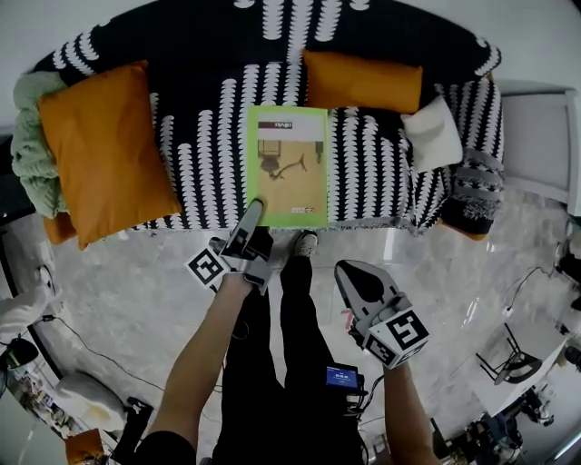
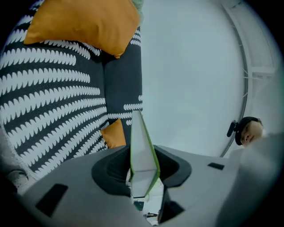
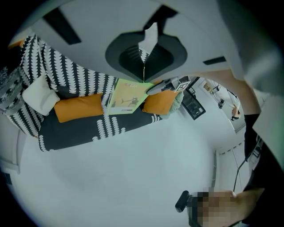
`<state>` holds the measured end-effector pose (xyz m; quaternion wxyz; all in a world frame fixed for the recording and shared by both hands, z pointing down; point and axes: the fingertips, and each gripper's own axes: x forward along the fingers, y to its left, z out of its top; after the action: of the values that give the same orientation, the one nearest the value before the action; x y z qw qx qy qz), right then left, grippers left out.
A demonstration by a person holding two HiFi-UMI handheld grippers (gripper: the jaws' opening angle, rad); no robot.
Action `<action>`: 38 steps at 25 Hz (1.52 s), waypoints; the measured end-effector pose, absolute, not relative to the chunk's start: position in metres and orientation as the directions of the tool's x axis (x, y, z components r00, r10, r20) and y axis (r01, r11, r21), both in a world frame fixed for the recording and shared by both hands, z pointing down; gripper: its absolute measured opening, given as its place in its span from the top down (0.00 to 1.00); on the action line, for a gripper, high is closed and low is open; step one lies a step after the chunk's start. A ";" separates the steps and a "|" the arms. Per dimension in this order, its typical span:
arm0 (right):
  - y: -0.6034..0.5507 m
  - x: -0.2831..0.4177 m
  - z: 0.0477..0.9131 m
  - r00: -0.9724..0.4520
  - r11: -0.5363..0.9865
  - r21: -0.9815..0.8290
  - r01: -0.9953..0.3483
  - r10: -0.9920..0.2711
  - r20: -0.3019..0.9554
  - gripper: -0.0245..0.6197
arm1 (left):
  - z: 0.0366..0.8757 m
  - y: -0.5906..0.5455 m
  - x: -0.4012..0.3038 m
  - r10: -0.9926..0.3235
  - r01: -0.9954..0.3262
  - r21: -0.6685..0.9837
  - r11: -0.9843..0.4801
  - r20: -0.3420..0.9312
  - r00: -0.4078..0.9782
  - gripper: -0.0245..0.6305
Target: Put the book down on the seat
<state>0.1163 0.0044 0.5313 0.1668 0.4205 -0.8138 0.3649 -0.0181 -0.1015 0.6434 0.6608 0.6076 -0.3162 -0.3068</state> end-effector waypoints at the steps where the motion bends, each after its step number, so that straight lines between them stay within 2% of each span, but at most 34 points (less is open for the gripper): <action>1: 0.007 0.111 0.533 -0.593 0.378 -0.459 -0.804 -0.561 0.577 0.94 | 0.646 -0.100 -0.023 -0.791 0.020 0.997 0.075 0.048 0.610 0.73; 10: 0.003 0.104 0.564 -0.599 0.347 -0.498 -0.795 -0.579 0.553 0.94 | 0.680 -0.114 -0.034 -0.791 -0.021 0.998 0.061 0.061 0.608 0.73; 23: -0.018 0.068 0.620 -0.596 0.313 -0.519 -0.795 -0.562 0.574 0.94 | 0.763 -0.164 -0.079 -0.857 -0.019 0.994 0.105 0.100 0.505 0.73; 38: -0.038 0.027 0.636 -0.624 0.379 -0.498 -0.779 -0.534 0.570 0.94 | 0.811 -0.185 -0.085 -0.854 -0.043 0.988 0.147 0.149 0.499 0.73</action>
<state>0.0269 -0.0376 0.6360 0.1594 0.4030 -0.8150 0.3846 -0.0849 -0.1850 0.8115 0.6488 0.5733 -0.3909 -0.3124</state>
